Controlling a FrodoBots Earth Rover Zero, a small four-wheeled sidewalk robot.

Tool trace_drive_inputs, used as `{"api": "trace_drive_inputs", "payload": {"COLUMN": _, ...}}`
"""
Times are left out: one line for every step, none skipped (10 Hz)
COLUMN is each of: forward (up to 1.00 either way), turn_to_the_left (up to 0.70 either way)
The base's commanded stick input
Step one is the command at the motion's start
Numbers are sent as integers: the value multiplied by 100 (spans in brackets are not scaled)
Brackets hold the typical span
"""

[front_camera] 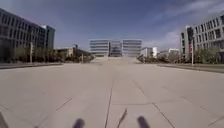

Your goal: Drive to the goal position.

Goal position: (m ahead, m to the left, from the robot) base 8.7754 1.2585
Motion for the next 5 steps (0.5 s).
{"api": "trace_drive_inputs", "payload": {"forward": 70, "turn_to_the_left": 0}}
{"api": "trace_drive_inputs", "payload": {"forward": 70, "turn_to_the_left": 0}}
{"api": "trace_drive_inputs", "payload": {"forward": 70, "turn_to_the_left": 0}}
{"api": "trace_drive_inputs", "payload": {"forward": 70, "turn_to_the_left": 0}}
{"api": "trace_drive_inputs", "payload": {"forward": 70, "turn_to_the_left": 0}}
